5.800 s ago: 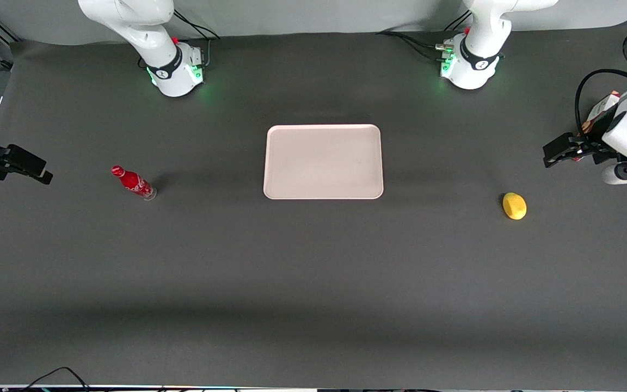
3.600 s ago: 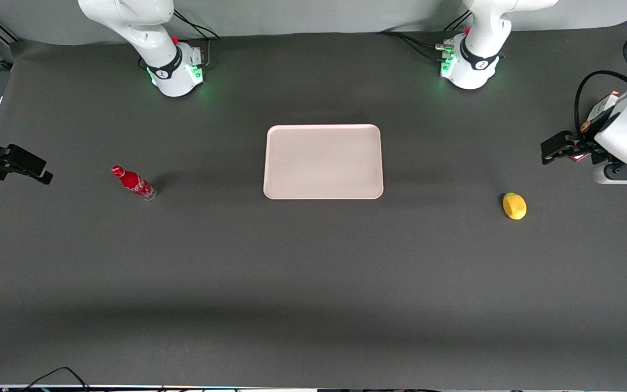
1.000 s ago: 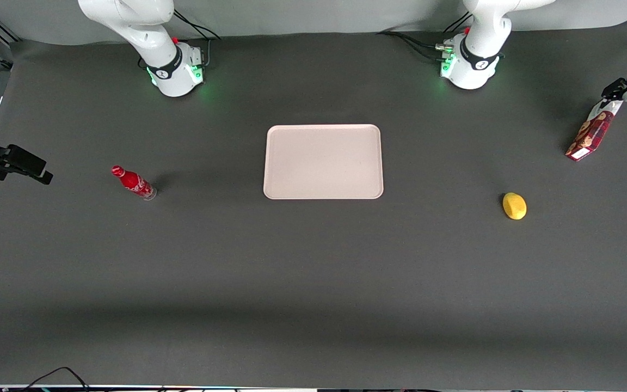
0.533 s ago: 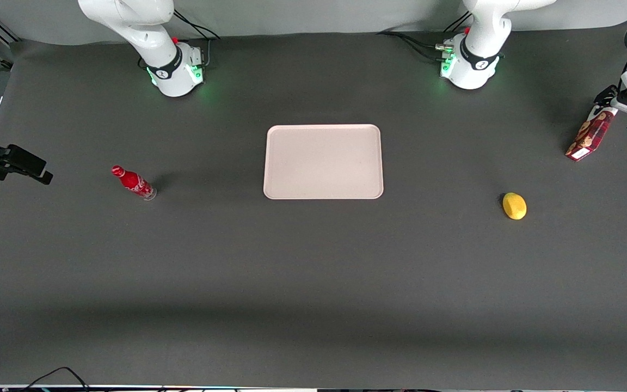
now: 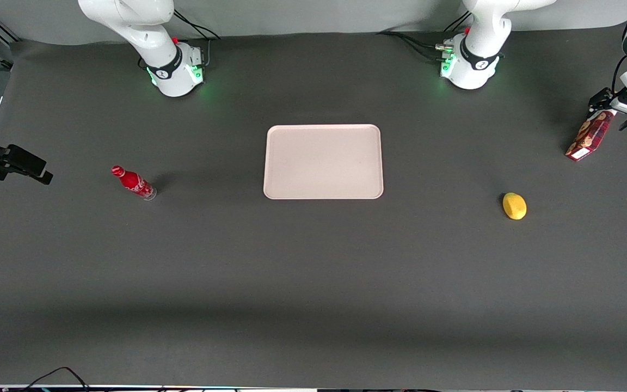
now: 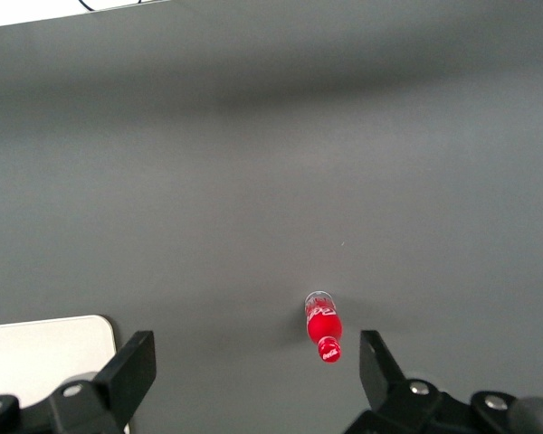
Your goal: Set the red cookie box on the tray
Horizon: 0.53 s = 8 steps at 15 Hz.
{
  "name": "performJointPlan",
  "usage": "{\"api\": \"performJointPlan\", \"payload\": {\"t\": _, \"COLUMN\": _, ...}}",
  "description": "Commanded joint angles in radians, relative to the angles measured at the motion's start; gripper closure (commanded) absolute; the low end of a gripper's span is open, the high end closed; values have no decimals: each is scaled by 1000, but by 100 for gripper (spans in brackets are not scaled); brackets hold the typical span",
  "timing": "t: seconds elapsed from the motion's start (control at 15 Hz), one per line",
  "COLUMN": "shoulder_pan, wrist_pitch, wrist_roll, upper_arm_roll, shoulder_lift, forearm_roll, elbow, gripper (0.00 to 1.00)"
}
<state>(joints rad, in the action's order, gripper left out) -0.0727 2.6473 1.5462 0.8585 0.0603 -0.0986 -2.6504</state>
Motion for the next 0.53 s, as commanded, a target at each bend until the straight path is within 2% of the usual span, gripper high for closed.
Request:
{"api": "performJointPlan", "payload": {"t": 0.0, "shoulder_pan": 28, "wrist_pitch": 22, "wrist_roll": 150, "upper_arm_roll": 5, "shoulder_lift": -30, "forearm_roll": -137, "elbow": 4, "gripper": 0}}
{"api": "performJointPlan", "payload": {"t": 0.13, "shoulder_pan": 28, "wrist_pitch": 23, "wrist_roll": 153, "upper_arm_roll": 5, "shoulder_lift": -42, "forearm_roll": -138, "elbow": 7, "gripper": 0}}
{"api": "performJointPlan", "payload": {"t": 0.47, "shoulder_pan": 21, "wrist_pitch": 85, "wrist_roll": 178, "upper_arm_roll": -3, "shoulder_lift": -169, "forearm_roll": -142, "elbow": 50, "gripper": 0}}
